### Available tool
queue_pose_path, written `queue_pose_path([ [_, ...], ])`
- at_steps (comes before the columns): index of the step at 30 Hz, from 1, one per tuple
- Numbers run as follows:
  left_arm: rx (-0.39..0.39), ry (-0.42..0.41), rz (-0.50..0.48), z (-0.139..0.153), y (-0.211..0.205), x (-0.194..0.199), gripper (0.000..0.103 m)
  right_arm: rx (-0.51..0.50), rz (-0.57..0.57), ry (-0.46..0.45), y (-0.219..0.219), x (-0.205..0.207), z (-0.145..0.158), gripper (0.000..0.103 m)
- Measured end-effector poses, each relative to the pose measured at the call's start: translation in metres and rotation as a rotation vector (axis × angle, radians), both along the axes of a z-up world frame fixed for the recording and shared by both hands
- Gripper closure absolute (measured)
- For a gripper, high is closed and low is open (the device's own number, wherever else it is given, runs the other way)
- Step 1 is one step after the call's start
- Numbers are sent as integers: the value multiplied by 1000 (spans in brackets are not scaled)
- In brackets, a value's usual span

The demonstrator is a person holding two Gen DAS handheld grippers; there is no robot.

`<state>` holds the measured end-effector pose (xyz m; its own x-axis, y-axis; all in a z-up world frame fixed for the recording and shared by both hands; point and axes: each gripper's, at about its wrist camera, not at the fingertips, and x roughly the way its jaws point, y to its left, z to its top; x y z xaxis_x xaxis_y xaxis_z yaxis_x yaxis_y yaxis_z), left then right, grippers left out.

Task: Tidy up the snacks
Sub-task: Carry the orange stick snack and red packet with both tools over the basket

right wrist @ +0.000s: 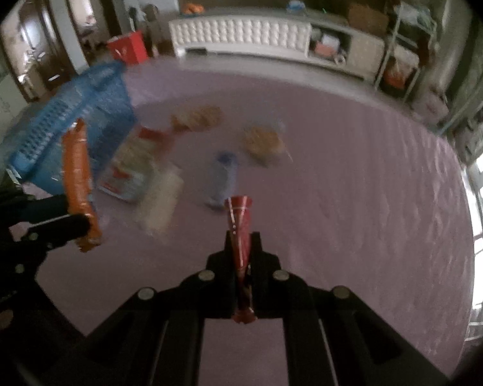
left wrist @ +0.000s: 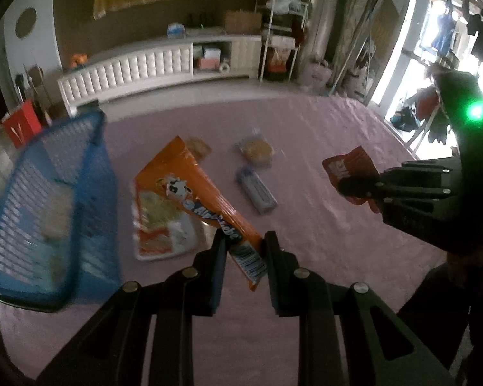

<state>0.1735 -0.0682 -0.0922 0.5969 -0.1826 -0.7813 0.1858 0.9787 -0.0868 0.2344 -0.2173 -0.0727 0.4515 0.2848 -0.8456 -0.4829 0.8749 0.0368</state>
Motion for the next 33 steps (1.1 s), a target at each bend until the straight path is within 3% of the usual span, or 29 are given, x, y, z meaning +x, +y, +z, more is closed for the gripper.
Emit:
queue_pose_path([
  [7,-2,-74,38,48,46,-21,82,82,69,-71,60,-17,46,94],
  [14,10,-103,99,70,100,-31,82,172,143,-62,112,-21,66,93],
  [18,28,-116,129,80,128,-32,82,159,187,-78,147,-20,71,93],
  [27,70,-103,197,75,192,-17,82,141,288,-78,219,-8,72,93],
  [33,55,-82,219,62,222,2,82,99,329,-59,255,9,54,93],
])
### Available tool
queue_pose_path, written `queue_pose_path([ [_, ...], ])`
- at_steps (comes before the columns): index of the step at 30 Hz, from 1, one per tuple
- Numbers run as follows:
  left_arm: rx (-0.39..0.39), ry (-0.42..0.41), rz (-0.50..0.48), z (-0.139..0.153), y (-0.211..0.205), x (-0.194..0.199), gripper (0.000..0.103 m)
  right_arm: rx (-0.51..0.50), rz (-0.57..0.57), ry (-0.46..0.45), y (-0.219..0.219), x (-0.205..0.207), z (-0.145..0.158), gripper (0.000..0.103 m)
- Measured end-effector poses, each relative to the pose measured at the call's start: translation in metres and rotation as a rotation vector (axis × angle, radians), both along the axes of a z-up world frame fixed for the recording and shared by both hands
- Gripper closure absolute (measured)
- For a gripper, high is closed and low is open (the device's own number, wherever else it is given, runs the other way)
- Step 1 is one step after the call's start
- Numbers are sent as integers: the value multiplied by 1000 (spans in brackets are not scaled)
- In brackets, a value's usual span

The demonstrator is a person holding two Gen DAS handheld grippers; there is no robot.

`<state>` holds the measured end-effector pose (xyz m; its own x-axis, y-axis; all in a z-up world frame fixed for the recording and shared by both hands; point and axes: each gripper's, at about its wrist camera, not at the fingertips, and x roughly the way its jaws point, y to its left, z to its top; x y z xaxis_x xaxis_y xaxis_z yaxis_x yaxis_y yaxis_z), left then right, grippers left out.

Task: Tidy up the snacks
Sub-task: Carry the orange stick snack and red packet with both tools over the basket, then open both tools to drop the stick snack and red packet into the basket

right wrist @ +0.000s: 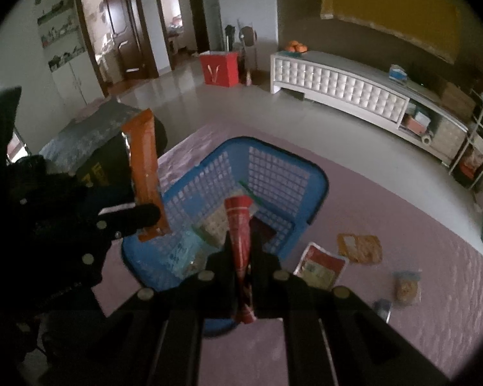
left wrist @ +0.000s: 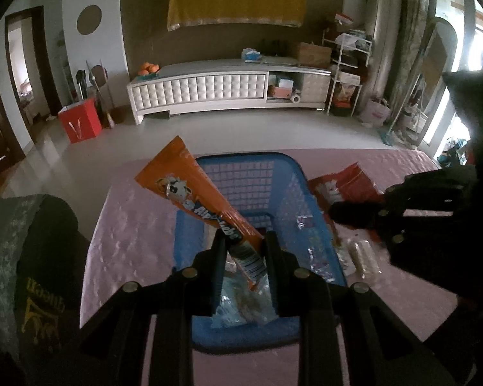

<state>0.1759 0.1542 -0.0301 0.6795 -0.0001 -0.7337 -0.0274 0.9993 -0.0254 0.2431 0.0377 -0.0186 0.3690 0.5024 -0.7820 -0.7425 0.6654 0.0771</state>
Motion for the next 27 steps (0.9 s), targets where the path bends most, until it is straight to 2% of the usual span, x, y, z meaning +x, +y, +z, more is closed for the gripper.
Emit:
queue_pose_path([
  [8,-13,52,19,-22,17,22,82,-64,11,84,29,26,-40,93],
  [13,-5,75,25,-29,20,28,82,-131,-28,85,37,38,-54,90],
  [14,-5,75,25,-28,19,28,82,-140,-48,76,36,37,-54,86],
  [16,-2,78,22,-28,19,25,82,-119,-53,92,31,36,-51,65],
  [18,-4,80,25,-28,20,23,82,-102,-40,95,27,33,-46,28],
  [21,-8,81,27,-27,18,21,82,-114,-84,31,20,27,-36,22],
  [27,-6,72,-1,-22,10,17,82,-122,-107,44,6,22,-29,21],
])
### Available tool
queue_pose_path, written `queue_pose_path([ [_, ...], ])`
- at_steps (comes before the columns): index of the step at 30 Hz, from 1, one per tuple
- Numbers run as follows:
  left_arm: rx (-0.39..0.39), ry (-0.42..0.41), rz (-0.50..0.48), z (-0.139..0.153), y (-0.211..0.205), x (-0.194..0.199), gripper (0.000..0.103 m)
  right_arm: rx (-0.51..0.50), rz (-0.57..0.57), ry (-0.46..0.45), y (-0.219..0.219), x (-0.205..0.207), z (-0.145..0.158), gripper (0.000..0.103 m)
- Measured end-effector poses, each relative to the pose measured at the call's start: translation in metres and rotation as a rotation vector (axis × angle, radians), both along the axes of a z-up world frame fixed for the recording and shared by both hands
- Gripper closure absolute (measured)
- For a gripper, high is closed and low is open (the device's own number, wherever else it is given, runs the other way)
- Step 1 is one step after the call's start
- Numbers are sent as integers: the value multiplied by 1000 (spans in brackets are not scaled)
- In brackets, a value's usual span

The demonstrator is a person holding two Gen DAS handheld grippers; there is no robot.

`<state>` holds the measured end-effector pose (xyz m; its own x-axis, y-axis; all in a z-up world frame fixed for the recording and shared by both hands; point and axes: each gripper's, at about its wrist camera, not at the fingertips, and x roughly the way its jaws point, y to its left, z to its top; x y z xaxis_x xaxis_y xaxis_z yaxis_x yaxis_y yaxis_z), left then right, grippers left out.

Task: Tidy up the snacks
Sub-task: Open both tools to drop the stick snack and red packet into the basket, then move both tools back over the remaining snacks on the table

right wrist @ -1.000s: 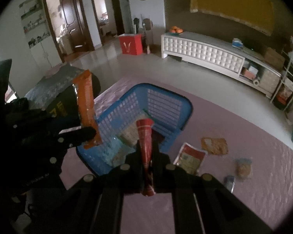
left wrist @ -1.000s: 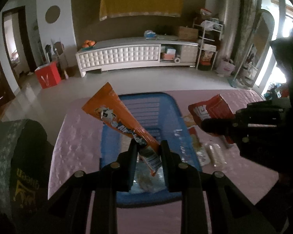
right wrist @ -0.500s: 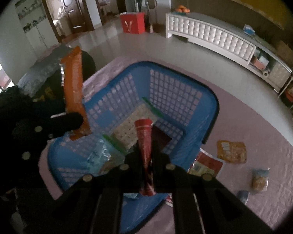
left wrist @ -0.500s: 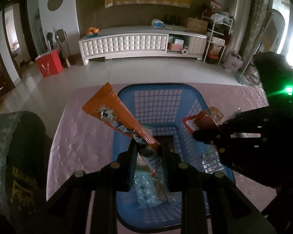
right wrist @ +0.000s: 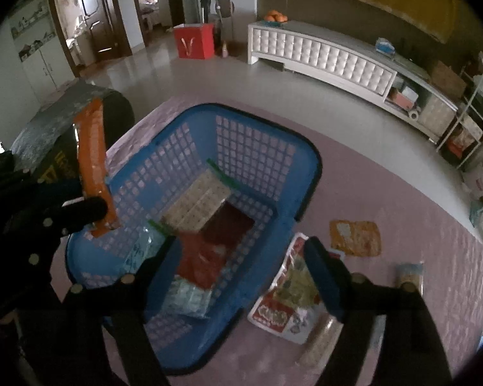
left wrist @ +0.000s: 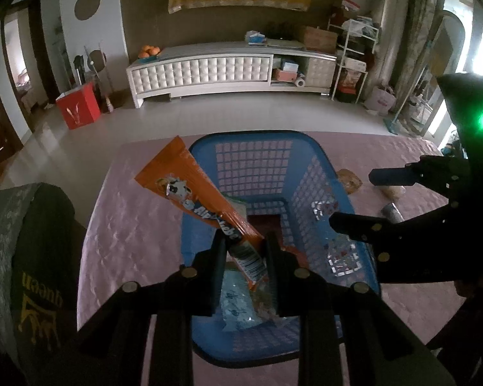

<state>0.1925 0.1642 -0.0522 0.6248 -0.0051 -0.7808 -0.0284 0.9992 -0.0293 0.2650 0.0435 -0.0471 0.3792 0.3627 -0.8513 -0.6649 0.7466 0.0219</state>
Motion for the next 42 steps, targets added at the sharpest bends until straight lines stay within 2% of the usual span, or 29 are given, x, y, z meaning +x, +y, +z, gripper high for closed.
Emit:
queue_pose_path([
  [6,5,8,-43,-4,-12,5,82,-15,-27,-27,-9,-3,-1,21],
  [17,13,53,-106,-31,-40,33,81,-4,-93,0,-37,13,-17,21],
  [19,7,59,-101,-34,-42,37,77,-12,-103,4,-42,15,-20,21],
  [20,1,61,-97,-35,-42,38,66,-12,-108,6,-46,15,-20,21],
  [21,-9,60,-95,-36,-41,39,61,-10,-111,8,-48,16,-20,21],
  [25,-1,69,-103,-37,-49,38,58,7,-126,10,-60,15,-17,21],
  [27,16,65,-100,-35,-52,34,48,16,-133,10,-64,14,-14,21],
  [30,17,60,-101,-30,-56,29,41,24,-140,10,-69,10,-10,21],
  [35,42,49,-99,-20,-60,22,38,40,-151,12,-77,7,-3,21],
  [42,29,20,-109,0,-78,10,38,36,-185,4,-102,2,1,21],
])
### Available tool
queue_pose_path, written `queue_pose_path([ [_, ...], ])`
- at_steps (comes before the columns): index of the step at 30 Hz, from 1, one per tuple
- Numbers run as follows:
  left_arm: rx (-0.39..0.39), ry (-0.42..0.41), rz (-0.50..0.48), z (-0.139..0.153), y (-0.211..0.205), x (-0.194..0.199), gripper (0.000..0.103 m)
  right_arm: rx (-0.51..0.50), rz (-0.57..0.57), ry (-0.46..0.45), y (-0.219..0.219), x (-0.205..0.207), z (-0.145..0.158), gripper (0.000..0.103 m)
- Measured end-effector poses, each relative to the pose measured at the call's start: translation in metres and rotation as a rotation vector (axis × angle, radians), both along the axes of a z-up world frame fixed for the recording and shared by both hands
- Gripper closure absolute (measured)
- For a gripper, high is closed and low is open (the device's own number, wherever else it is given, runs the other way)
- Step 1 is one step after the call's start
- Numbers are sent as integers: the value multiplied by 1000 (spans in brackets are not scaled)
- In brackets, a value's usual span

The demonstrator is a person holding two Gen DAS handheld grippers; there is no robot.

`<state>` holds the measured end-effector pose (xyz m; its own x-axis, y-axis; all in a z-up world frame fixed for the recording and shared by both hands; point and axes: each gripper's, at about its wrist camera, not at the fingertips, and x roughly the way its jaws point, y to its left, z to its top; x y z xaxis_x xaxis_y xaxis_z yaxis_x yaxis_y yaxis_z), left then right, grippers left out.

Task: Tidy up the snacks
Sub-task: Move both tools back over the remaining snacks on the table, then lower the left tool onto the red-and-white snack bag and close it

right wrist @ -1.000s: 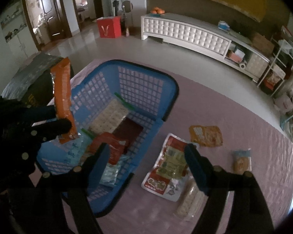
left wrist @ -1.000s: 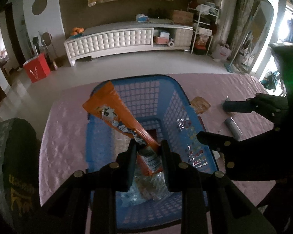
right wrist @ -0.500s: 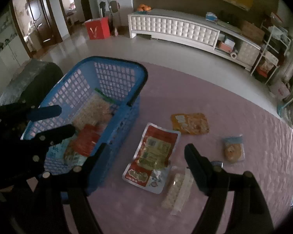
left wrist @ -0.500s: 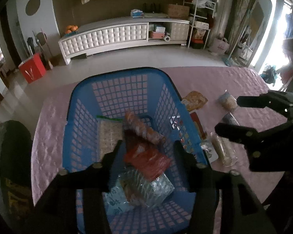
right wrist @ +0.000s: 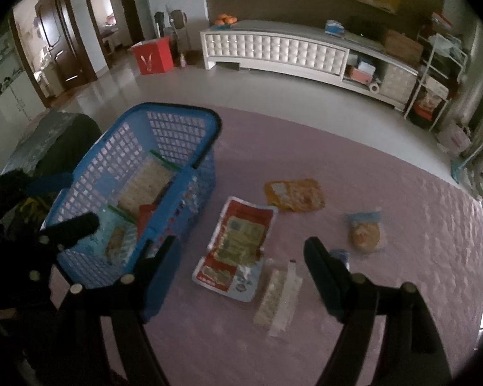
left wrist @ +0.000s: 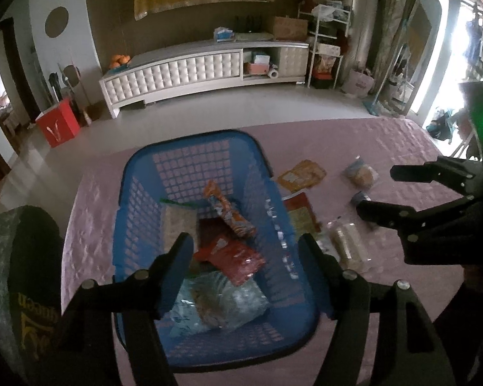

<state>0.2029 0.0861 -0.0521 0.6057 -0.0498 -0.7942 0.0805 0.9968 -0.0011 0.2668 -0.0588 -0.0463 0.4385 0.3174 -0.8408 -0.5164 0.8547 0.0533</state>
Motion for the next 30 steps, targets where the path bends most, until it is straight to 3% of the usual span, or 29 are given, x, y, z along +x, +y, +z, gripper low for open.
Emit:
queue_pose_path([
  [8,-15,-6,-45,6,-50,-3,38,-7,-74,-6,-53,-8,6,21],
  [17,3,22,-98,-17,-111,0,38,-36,-103,-34,-96,-19,1,21],
  [20,-11,22,-116,-27,-125,0,25,-48,-95,-34,-102,-19,-8,21],
  [22,-6,26,-129,-37,-135,1,25,-52,-90,-31,-106,-17,-17,21],
  [30,111,104,-21,-81,-150,28,22,-61,-85,6,-120,-4,-54,21],
])
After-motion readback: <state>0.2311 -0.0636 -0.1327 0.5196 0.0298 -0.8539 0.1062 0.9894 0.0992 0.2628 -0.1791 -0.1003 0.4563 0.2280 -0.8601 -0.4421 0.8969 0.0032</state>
